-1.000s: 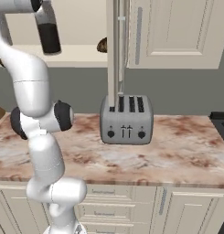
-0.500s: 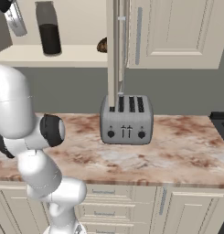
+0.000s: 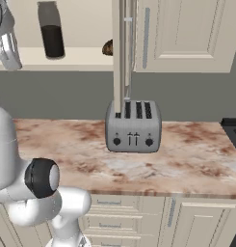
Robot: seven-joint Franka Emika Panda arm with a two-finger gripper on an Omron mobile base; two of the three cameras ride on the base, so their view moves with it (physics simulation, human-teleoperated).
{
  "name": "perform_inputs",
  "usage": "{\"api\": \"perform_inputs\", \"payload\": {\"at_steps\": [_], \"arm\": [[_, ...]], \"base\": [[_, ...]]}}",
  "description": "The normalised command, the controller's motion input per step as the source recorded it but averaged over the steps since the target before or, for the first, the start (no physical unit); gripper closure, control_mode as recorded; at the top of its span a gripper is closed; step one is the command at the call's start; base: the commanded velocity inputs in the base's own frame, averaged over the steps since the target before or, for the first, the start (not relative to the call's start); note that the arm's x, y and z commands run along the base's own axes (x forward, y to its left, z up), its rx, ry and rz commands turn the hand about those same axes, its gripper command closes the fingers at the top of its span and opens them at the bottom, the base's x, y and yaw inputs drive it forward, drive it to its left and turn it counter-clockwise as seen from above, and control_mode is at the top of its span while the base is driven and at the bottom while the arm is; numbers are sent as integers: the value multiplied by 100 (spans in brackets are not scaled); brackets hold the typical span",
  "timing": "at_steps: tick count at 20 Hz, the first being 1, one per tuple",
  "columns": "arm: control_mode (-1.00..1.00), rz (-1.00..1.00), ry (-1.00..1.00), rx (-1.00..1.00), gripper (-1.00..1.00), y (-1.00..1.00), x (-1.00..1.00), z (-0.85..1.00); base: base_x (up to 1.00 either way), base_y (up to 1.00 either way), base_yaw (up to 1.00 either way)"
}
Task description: Pick the candle and jar from the dining table and place them in the open cabinet. Close the cabinet after placing the objects.
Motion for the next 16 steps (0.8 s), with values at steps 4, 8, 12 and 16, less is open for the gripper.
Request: {"api": "perform_inputs", "payload": {"at_steps": [4, 8, 12, 16], "arm": [[-100, 0, 0, 0, -100, -23, -22, -100], [-100, 0, 0, 0, -100, -8, 11, -88], [-100, 0, 9, 0, -100, 0, 2, -22], [-100, -1, 6, 2, -100, 0, -3, 0]], "base": [[0, 0, 0], [0, 0, 0], [0, 0, 0], [0, 0, 0]]}}
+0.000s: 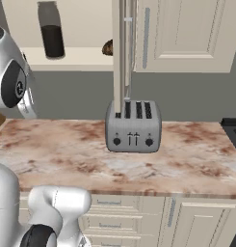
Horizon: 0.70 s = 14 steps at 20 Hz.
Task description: Pick the candle and jar from the dining table and place them in the open cabinet. Close the cabinet after placing the objects.
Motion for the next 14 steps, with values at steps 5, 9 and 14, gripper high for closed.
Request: {"api": "perform_inputs", "payload": {"at_steps": [5, 9, 14], "arm": [[-100, -1, -6, 0, -100, 0, -22, 0], [100, -3, -10, 0, -100, 0, -56, -5], [100, 0, 0, 0, -100, 0, 0, 0]], "base": [[0, 0, 0], [-20, 0, -1], [-63, 1, -13]]}}
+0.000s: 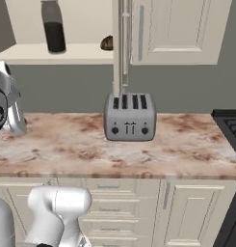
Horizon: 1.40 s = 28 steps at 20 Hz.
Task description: Pick the candle and jar from the dining table and place them in the open cabinet. Close the cabinet after placing the objects.
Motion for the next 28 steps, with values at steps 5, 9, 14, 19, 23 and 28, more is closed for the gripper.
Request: {"api": "perform_inputs", "payload": {"at_steps": [5, 9, 14, 19, 23, 28], "arm": [[100, 0, 0, 0, -100, 0, 0, 0], [100, 0, 0, 0, -100, 0, 0, 0], [100, 0, 0, 0, -100, 0, 0, 0], [100, 0, 0, 0, -100, 0, 0, 0], [100, 0, 0, 0, -100, 0, 0, 0], [100, 0, 0, 0, -100, 0, 0, 0]], "base": [[-63, 0, -41], [-72, 0, -63], [-51, -42, -68], [-33, -85, -62], [-22, -100, -50], [-1, -100, -43]]}}
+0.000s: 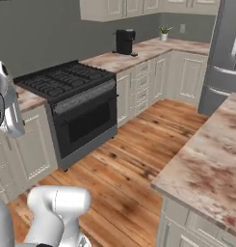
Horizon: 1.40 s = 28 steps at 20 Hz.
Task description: Pick the candle and jar from the dining table and place them in the open cabinet. Close the cabinet after placing the objects.
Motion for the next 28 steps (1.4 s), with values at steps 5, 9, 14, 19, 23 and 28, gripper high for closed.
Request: {"api": "perform_inputs", "payload": {"at_steps": [5, 9, 14, 19, 23, 28], "arm": [[100, 0, 0, 0, -100, 0, 0, 0], [100, 0, 0, 0, -100, 0, 0, 0], [100, 0, 0, 0, -100, 0, 0, 0], [100, 0, 0, 0, -100, 0, 0, 0], [100, 0, 0, 0, -100, 0, 0, 0], [100, 0, 0, 0, -100, 0, 0, 0]], "base": [[1, -100, -40], [8, -100, -40], [9, -100, -42], [15, -100, -42], [22, -100, -39], [33, -100, -35]]}}
